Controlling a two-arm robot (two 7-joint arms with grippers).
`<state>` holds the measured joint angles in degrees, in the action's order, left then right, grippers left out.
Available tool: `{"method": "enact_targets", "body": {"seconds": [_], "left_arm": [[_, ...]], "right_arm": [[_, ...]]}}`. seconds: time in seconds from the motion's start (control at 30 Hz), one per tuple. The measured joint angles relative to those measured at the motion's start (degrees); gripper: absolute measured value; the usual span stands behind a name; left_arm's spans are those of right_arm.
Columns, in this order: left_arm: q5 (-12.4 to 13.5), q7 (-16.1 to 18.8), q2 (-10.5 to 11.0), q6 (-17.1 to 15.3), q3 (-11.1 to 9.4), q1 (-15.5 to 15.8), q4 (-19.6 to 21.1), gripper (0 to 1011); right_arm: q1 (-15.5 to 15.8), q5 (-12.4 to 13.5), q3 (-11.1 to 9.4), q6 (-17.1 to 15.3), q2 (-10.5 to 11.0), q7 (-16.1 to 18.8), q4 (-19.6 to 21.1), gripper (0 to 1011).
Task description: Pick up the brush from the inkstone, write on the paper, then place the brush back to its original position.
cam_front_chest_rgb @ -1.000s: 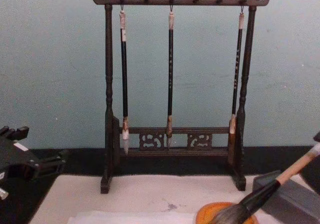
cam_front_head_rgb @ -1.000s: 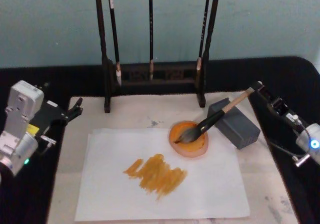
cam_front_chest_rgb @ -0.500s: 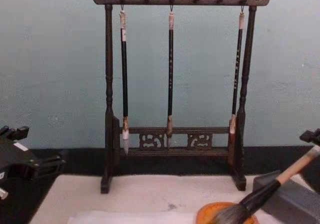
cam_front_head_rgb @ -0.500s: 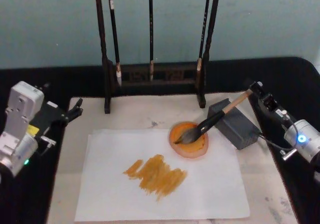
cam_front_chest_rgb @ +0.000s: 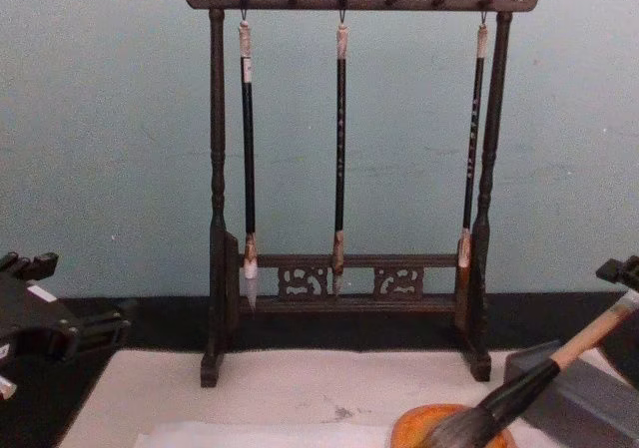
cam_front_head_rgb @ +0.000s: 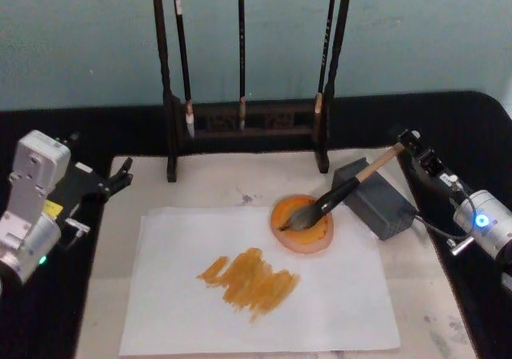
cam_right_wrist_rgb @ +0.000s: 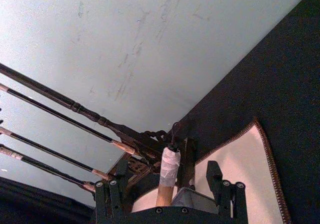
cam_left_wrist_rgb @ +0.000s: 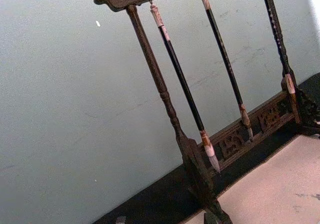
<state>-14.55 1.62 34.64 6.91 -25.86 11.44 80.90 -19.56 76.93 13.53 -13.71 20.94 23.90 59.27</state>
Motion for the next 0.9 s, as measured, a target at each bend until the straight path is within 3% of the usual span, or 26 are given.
{"method": "enact_targets", "body": {"seconds": [0.13, 0.33, 0.9], "left_arm": [[0.0, 0.0, 0.0, 0.0, 0.0, 0.0, 0.0, 1010], [0.0, 0.0, 0.0, 0.0, 0.0, 0.0, 0.0, 1010], [0.0, 0.0, 0.0, 0.0, 0.0, 0.0, 0.0, 1010]], "right_arm": [[0.0, 0.0, 0.0, 0.0, 0.0, 0.0, 0.0, 961], [0.0, 0.0, -0.1, 0.0, 0.0, 0.0, 0.0, 810], [0.1, 0.0, -0.1, -0.1, 0.0, -0.1, 0.1, 241]]}}
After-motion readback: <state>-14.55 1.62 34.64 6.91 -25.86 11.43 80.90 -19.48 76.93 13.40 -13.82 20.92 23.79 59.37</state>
